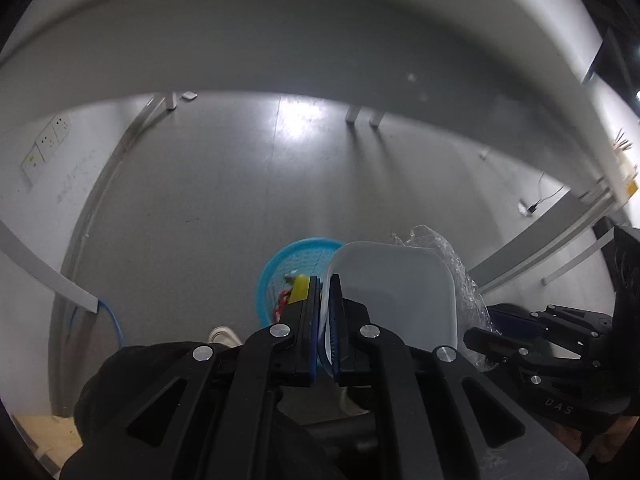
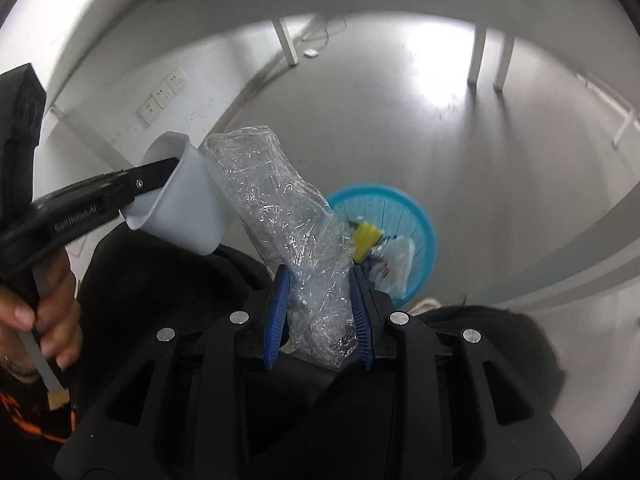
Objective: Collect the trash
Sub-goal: 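Carry the white cup and clear plastic wrap down over the blue wastebasket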
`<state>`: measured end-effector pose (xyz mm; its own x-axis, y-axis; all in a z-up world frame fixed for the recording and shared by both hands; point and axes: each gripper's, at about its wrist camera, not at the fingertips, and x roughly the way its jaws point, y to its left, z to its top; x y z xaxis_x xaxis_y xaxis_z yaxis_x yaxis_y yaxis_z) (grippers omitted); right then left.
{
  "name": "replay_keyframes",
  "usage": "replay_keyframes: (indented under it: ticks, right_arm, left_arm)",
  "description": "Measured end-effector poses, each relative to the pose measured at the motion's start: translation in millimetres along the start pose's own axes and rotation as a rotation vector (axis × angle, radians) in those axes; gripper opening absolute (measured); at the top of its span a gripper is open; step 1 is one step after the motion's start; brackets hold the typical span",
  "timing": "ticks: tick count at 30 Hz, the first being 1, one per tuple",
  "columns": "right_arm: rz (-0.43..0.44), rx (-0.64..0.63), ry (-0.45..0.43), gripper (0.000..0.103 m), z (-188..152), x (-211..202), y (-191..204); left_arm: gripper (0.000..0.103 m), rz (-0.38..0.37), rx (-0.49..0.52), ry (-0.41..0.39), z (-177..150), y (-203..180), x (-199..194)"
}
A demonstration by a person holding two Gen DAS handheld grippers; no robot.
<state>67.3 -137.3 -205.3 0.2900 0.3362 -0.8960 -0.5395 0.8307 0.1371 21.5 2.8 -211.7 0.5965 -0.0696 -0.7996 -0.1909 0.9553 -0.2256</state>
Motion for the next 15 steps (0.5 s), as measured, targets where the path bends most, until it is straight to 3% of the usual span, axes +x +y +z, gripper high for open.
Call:
replay_keyframes:
  ticks: [9, 15]
  right_arm:
    - [-0.040, 0.053, 0.102, 0.029, 19, 71, -20]
    - [-0.068, 0.140, 0.133, 0.029, 26, 113, -39]
  left_arm:
    - [0.003, 0.065, -0.067, 0.101, 3, 22, 76]
    - [0.003, 0.058, -0.130, 0.147, 11, 28, 114]
